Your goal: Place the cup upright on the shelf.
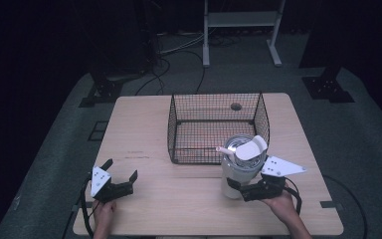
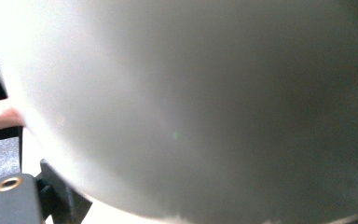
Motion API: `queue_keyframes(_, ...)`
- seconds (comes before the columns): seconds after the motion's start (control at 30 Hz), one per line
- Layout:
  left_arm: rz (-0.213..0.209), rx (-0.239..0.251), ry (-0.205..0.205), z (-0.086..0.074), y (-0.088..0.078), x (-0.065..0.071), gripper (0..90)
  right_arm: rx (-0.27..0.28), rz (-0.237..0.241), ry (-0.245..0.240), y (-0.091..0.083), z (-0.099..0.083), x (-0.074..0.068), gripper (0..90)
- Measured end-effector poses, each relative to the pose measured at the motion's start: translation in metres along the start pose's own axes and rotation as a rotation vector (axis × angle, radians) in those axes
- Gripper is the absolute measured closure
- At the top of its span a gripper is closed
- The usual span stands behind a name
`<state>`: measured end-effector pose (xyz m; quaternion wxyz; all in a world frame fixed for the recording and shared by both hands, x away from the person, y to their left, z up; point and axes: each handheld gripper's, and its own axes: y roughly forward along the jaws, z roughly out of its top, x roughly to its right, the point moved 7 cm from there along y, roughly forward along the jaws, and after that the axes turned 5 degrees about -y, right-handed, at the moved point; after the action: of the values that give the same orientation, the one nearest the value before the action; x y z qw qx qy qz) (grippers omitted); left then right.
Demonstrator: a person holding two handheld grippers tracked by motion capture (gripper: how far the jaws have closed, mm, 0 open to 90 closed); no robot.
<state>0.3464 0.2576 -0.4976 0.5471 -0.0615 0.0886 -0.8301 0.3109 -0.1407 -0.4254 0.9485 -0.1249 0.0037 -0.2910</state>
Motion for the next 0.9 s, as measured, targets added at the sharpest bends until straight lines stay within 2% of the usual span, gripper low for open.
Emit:
queue_keyframes(0.57, -0.001, 0.001, -0.002, 0.0, 0.0, 0.0, 0.0, 0.011, 0.049, -0.039, 0.017, 0.049, 0.006, 8.8)
queue_keyframes(0.6, -0.001, 0.001, 0.0, 0.0, 0.0, 0.0, 0.0, 0.018, 0.056, -0.042, 0.021, 0.057, 0.009, 8.9)
queue_keyframes(0.77, 0.0, 0.004, -0.001, 0.0, 0.0, 0.0, 0.0, 0.046, 0.08, 0.005, 0.029, 0.071, 0.015, 8.9)
queue_keyframes(0.9, -0.002, 0.004, 0.004, 0.0, 0.0, -0.001, 0.0, 0.047, 0.069, -0.002, 0.035, 0.079, 0.021, 8.9)
